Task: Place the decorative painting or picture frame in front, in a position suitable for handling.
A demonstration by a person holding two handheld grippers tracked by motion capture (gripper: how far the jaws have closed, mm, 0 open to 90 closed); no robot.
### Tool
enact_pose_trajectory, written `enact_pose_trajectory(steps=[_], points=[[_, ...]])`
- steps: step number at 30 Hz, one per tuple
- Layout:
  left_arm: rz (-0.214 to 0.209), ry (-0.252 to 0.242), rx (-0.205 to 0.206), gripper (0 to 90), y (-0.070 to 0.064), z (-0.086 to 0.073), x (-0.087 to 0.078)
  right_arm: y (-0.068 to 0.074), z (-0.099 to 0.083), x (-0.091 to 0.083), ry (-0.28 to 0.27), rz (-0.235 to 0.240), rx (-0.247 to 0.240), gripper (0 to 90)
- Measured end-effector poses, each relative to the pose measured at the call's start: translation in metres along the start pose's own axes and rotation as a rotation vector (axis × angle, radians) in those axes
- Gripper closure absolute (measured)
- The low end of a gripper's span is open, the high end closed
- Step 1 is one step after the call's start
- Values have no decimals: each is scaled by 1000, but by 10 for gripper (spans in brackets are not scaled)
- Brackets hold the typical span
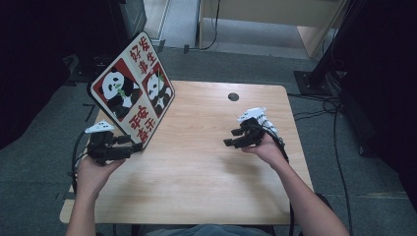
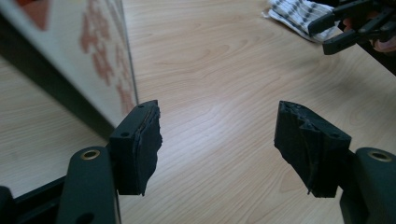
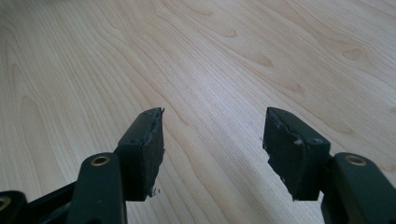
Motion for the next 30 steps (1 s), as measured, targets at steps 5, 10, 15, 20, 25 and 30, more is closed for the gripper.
enact_pose_trajectory(steps=[5,10,15,20,25,30], points=[[21,14,-10,335,15,-3,-3,3,-2,-5,-16,-7,-1,402],[49,27,-1,328,30,0,-5,3,-5,-9,-27,-17,-9,405],[51,12,-20,368,45,7,-9,2,-13,-14,-18,-32,11,406],[72,20,-39,343,56,20,-10,2,-18,-16,-13,-38,14,406],[77,-4,-46,337,62,40,-15,2,-22,-18,-9,-45,19,406],[69,10,-38,330,63,63,-20,0,-27,-18,1,-53,26,406]])
Point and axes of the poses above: each handheld gripper's, and its own axes: x roughly forward along the jaws, z roughly out of its top, y roughly to its left, the point moved 6 cm from there along x, roughly forward along the jaws, and after that the axes turned 7 degrees about z, right-handed, at the moved point
